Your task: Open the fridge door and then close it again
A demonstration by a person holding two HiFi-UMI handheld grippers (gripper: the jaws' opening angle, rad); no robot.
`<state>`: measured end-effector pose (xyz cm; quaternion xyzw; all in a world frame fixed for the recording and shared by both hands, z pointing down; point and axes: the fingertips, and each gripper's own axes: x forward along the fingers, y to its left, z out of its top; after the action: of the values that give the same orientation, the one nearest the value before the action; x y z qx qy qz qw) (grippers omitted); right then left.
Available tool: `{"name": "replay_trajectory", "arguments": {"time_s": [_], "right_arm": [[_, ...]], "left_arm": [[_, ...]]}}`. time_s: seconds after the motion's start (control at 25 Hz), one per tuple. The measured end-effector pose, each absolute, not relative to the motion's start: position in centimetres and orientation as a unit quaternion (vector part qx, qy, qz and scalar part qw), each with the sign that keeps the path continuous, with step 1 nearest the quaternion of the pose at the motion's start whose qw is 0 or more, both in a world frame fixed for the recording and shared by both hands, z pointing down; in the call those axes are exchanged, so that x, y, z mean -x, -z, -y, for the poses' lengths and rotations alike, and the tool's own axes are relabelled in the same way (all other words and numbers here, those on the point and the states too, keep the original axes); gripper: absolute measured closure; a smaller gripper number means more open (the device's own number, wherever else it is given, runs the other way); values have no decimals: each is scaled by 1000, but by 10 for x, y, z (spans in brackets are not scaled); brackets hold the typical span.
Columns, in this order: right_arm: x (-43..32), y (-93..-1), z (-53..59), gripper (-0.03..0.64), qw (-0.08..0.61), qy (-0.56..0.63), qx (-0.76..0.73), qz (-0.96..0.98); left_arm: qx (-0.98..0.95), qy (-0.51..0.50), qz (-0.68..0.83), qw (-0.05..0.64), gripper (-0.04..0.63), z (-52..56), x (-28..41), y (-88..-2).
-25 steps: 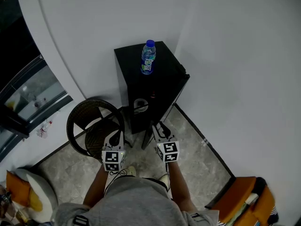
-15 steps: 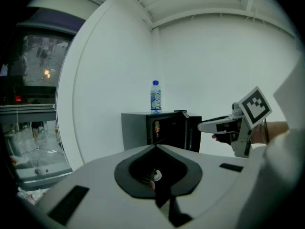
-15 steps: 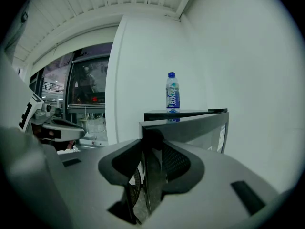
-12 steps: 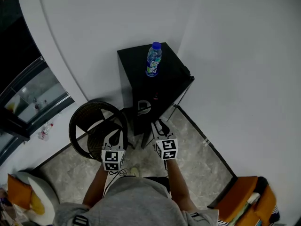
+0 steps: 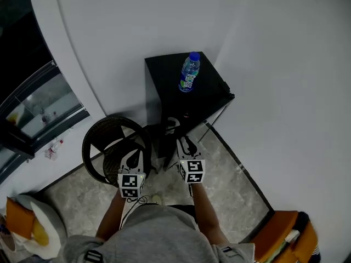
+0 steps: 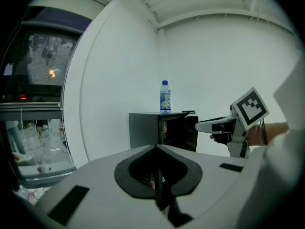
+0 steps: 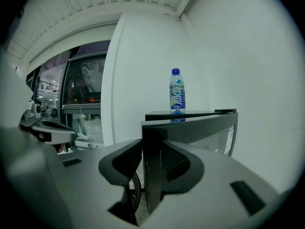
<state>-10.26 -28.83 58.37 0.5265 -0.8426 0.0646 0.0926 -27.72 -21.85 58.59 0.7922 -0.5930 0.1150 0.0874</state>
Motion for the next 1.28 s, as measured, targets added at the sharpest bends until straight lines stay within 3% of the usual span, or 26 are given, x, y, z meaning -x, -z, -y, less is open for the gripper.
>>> {"name": "replay_trajectory", "arguments": {"time_s": [1.28], "right_arm": [[148,-586,350,480,92,-68,-520,847]], "left_arm": [[-769,-110,622,99,591,236,321,-595]]}}
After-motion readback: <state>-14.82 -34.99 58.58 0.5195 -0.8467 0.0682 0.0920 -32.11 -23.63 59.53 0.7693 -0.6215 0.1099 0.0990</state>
